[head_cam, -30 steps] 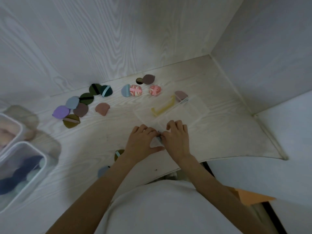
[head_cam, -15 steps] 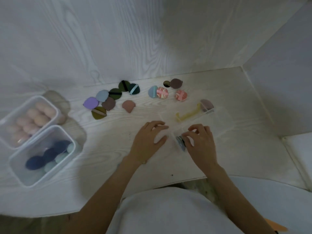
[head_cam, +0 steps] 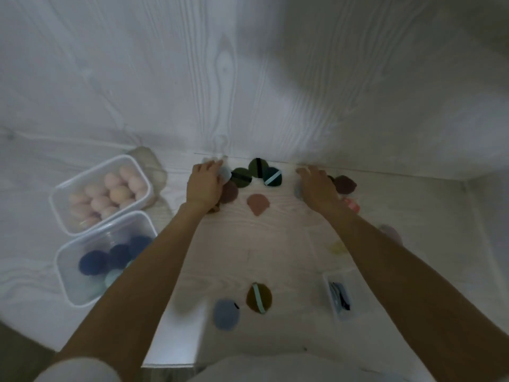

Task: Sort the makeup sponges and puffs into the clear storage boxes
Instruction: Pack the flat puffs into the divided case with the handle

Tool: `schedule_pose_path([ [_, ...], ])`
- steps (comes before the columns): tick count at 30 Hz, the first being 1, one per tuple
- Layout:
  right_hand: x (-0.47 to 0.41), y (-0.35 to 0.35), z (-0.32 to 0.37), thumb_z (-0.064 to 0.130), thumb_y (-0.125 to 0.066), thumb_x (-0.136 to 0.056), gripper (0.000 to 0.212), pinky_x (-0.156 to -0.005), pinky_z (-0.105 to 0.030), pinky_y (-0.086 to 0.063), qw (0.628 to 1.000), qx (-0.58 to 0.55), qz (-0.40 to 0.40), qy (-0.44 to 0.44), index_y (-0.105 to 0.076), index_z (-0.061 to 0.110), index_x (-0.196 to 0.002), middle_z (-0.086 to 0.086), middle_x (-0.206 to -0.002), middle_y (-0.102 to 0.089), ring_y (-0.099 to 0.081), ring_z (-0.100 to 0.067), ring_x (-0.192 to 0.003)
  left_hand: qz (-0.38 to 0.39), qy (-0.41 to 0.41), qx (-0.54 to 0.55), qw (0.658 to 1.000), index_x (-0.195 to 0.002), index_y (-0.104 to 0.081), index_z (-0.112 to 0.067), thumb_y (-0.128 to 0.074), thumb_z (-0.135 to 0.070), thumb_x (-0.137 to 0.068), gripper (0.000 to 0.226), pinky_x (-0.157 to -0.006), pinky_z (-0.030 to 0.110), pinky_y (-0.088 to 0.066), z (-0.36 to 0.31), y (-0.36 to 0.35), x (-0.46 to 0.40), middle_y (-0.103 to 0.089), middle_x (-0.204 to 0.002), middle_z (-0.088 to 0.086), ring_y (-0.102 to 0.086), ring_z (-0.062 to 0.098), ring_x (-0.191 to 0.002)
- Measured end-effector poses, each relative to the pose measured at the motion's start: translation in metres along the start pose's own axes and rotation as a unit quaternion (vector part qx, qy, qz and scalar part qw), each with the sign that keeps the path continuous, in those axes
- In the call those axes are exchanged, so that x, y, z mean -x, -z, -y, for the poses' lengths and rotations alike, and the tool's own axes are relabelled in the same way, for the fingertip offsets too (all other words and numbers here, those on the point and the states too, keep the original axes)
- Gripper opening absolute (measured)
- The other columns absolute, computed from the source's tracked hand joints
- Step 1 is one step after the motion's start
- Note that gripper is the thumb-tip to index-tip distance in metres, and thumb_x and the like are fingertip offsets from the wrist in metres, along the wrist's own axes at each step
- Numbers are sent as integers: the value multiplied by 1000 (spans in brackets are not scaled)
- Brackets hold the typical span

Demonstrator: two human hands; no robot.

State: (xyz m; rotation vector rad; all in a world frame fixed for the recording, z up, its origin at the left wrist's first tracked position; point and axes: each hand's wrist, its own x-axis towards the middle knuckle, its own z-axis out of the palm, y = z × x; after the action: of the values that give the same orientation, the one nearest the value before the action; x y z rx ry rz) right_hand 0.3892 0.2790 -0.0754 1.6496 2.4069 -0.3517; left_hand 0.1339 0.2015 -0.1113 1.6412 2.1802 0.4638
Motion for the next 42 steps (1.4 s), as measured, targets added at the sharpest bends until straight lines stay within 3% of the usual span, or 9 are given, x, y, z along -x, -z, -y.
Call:
schedule_pose_path([
  [4, -9, -9, -2, 9, -44, -93, 36, -88, -35, -35, 997, 71, -18, 4, -45, 9, -129, -17, -120, -51, -45, -31, -110, 29, 37, -34, 998, -131, -46, -6, -52, -17, -90, 43, -89, 40, -39, 1, 1, -13, -49, -124, 24, -43, 38, -109],
  [8, 7, -9, -6, 7, -55, -88, 16, -73, -33, -37, 986, -78, -133, 60, -65, 4, -100, -17, -96, -60, -54, -32, -91, -17, 20, 44, 999, -117, -57, -2, -56, -13, -88, 31, -79, 30, -37, -5, 9, -8, -57, -109, 21, -52, 34, -98],
  [13, 78, 5, -3, 15, -58, -89, 9, -60, -32, -47, 944, -235, -230, 26, -62, 7, -93, -7, -87, -63, -58, -19, -71, -63, -10, 128, 990, -117, -59, -1, -51, -8, -92, 27, -73, 15, -33, -38, 21, 52, -59, -110, 19, -56, 30, -93],
  [18, 180, -3, -30, 10, -63, -86, 7, -60, -7, -40, 903, -331, -258, -88, -63, 8, -93, 3, -81, -62, -56, -10, -68, -41, -172, 219, 960, -112, -62, -5, -56, -6, -89, 24, -75, 17, -48, -105, 12, 130, -57, -106, 7, -56, 13, -88],
  [21, 229, -15, -60, 14, -64, -87, 11, -61, -6, -38, 879, -365, -258, -167, -63, 9, -97, 5, -82, -61, -57, -10, -71, 24, -268, 246, 931, -102, -64, -8, -64, -9, -86, 17, -77, 19, -53, -156, -4, 151, -64, -97, 3, -61, 7, -84],
  [26, 274, -27, -94, 16, -64, -87, 12, -60, -7, -41, 833, -406, -285, -246, -62, 10, -98, 3, -83, -64, -59, -10, -72, 127, -439, 109, 883, -90, -68, -9, -63, -11, -84, 8, -68, 29, -52, -221, -41, 150, -67, -87, 6, -64, 20, -77],
  [30, 285, -34, -97, 18, -65, -87, 11, -58, -8, -40, 830, -403, -293, -251, -63, 12, -96, 6, -82, -63, -59, -9, -71, 227, -453, -30, 862, -92, -69, -7, -59, -12, -87, 13, -78, 32, -46, -233, -67, 145, -68, -96, 10, -61, 27, -90],
  [35, 282, -44, -88, 20, -64, -87, 11, -60, -21, -46, 850, -391, -272, -224, -62, 13, -94, 1, -86, -65, -59, -12, -71, 178, -504, -96, 840, -80, -73, -18, -69, -20, -79, 5, -72, 36, -46, -222, -79, 143, -70, -84, -1, -59, 24, -80],
  [42, 271, -39, -70, 20, -68, -83, 11, -59, -22, -46, 855, -380, -297, -189, -62, 13, -89, 1, -79, -65, -58, -11, -66, 177, -504, -115, 838, -90, -72, -24, -62, -23, -85, 11, -104, 49, -25, -206, -73, 146, -68, -96, -5, -63, 16, -89],
])
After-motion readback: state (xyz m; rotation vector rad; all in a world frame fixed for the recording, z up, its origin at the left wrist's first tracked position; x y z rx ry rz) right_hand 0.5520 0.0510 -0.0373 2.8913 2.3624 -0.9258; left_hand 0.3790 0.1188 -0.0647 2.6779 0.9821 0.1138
